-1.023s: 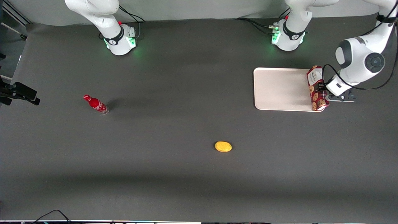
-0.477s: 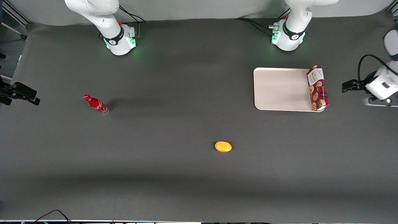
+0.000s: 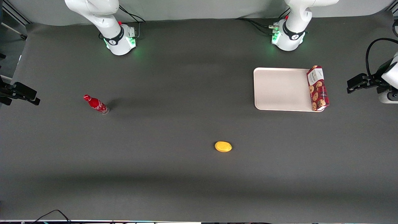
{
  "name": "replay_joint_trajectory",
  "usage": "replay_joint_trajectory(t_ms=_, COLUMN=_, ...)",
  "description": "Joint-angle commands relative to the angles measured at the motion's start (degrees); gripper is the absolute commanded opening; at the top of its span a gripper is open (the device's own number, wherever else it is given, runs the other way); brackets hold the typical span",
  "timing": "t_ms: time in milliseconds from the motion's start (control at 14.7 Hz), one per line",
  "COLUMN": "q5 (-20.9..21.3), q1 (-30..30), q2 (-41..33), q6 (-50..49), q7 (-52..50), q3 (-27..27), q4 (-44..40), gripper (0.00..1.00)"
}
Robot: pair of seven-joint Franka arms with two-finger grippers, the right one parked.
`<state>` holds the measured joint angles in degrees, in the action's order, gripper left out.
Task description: Place red cookie box on tray
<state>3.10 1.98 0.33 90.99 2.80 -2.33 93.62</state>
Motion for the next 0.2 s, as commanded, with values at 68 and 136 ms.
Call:
replay_joint_trajectory(t_ms=68, q5=-2.48, q1=0.04, q2=3.45, q6=-3.89, q7=-0.43, q3=0.40, q4=-6.52, gripper=1.00)
replay_joint_trajectory(t_ms=136, q5=-2.57, q1=0.13, q2=3.36, q6=-3.98, q7=-0.43, q3=0.40, q4=-6.52, gripper=1.00)
